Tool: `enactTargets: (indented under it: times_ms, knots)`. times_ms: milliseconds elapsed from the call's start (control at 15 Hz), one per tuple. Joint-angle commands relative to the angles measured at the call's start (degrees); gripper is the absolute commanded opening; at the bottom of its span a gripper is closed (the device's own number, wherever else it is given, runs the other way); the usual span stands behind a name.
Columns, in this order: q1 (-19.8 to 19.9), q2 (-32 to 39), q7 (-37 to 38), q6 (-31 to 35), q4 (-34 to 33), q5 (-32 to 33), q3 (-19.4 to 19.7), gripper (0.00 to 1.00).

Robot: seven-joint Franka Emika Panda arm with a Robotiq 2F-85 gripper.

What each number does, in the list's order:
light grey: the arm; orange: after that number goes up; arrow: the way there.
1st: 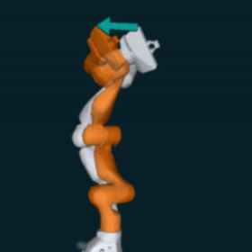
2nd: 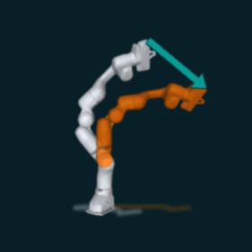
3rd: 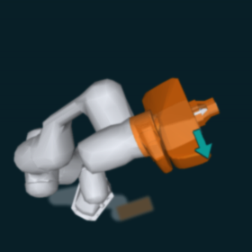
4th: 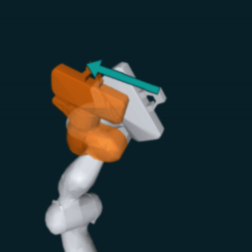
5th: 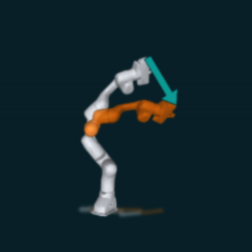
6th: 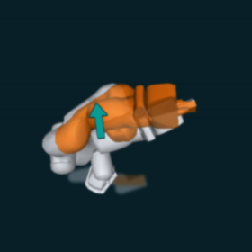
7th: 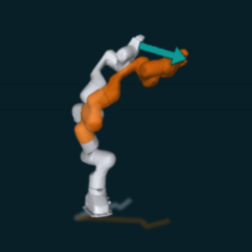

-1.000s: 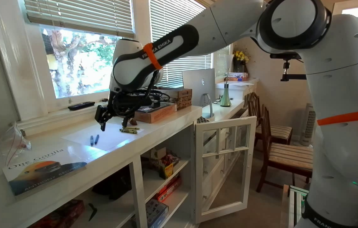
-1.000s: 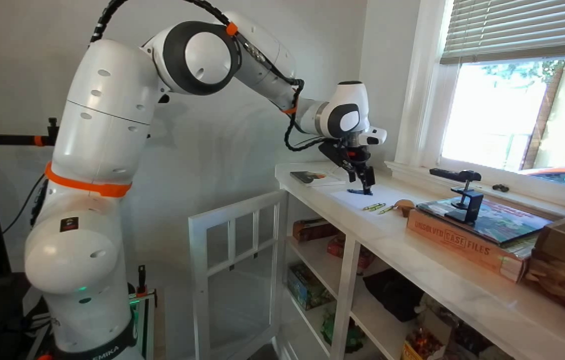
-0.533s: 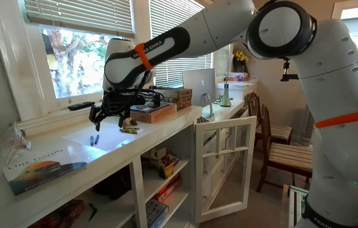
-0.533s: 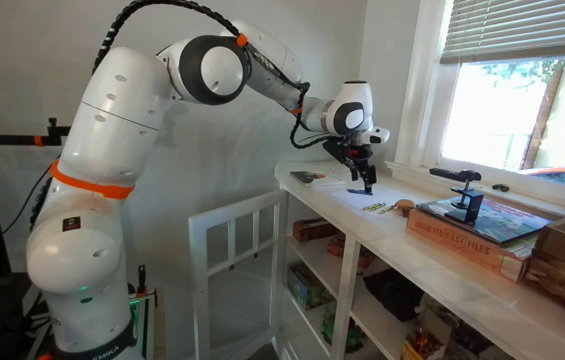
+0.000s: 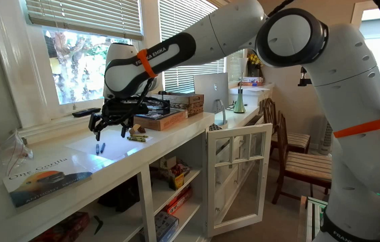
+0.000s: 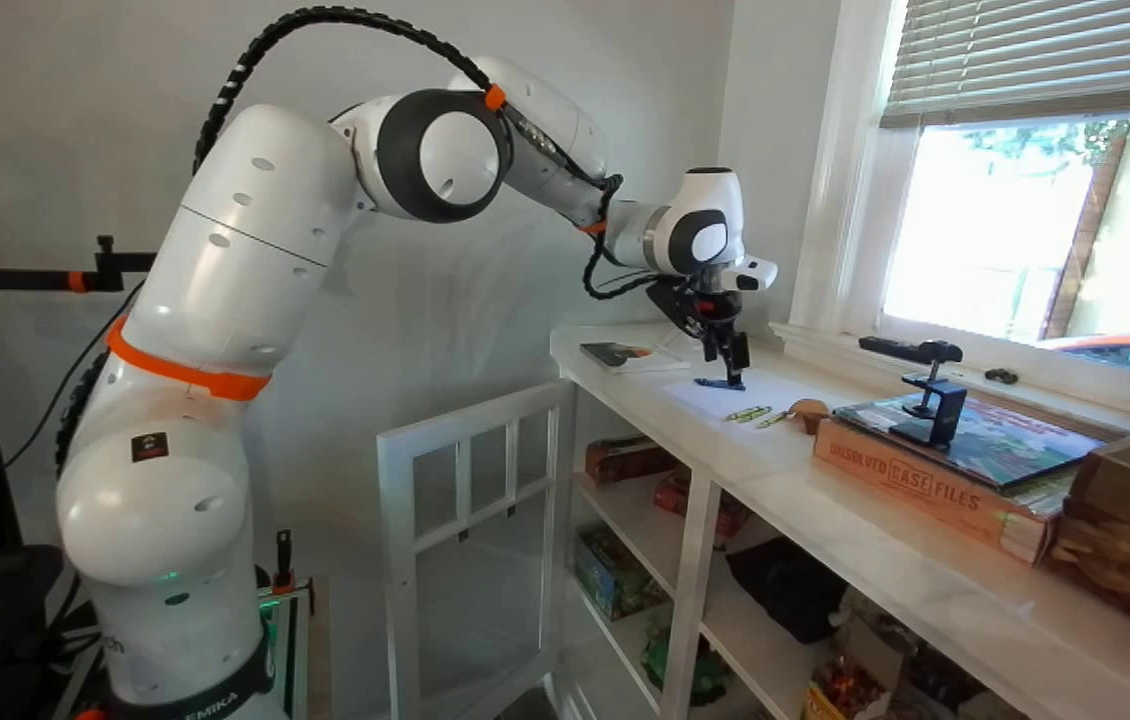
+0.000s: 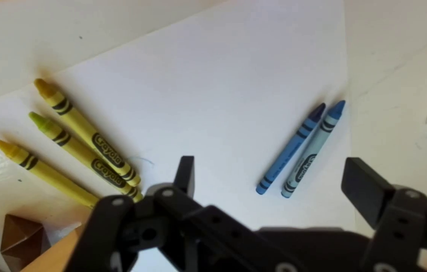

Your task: Use the blue crayon to color the paper

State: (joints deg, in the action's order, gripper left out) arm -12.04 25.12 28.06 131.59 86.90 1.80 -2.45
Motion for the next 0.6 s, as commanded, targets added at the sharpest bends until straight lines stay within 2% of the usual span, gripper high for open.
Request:
enactTargets:
  times_ms: [0,67,333,533]
  knots:
    - [-0.39,0.03,-0.1,-0.24,-0.23,-0.24,0.47,1.0]
    - [-0.38,0.03,-0.1,-0.24,-0.23,-0.24,0.48,1.0]
    - [-2.09,2.02,7.71,-0.56,-2.65,1.44,2.61,1.0]
    - [-2.24,3.29,8.75,-0.55,-4.38,0.66,2.25,1.0]
